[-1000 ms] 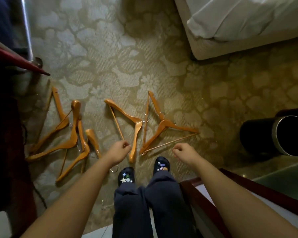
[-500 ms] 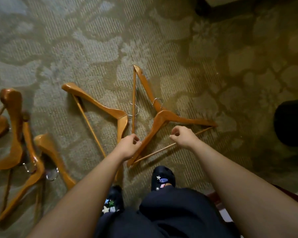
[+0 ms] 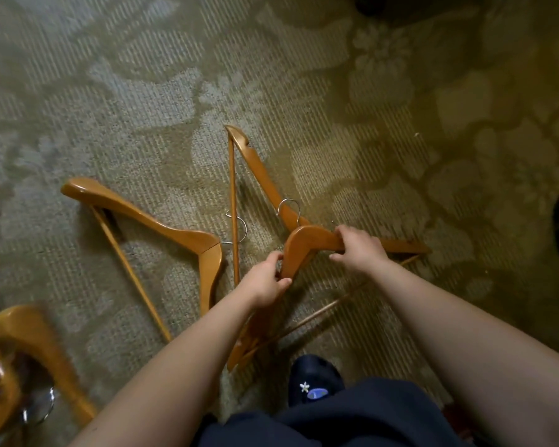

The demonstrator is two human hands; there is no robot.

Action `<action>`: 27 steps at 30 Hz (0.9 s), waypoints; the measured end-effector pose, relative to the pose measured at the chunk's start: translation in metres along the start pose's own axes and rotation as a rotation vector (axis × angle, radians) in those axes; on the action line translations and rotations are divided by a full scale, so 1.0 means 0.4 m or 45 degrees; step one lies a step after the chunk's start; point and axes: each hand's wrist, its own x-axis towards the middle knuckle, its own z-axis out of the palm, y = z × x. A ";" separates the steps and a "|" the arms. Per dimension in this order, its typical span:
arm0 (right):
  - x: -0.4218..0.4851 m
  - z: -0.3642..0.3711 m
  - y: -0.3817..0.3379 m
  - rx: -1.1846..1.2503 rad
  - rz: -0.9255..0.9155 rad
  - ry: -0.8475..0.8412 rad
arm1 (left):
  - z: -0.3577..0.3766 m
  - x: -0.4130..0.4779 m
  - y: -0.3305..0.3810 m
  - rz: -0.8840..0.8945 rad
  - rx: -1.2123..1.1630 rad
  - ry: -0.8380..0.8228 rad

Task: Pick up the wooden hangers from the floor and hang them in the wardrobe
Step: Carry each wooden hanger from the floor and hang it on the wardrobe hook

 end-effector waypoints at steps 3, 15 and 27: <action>0.009 -0.006 -0.001 -0.130 -0.046 -0.052 | 0.014 0.005 -0.005 -0.010 0.000 -0.001; -0.236 -0.074 -0.066 0.226 -0.215 -0.197 | -0.014 -0.236 -0.011 -0.080 -0.125 0.306; -0.724 -0.310 -0.220 0.304 -0.207 -0.318 | -0.101 -0.798 0.051 -0.009 -0.343 0.354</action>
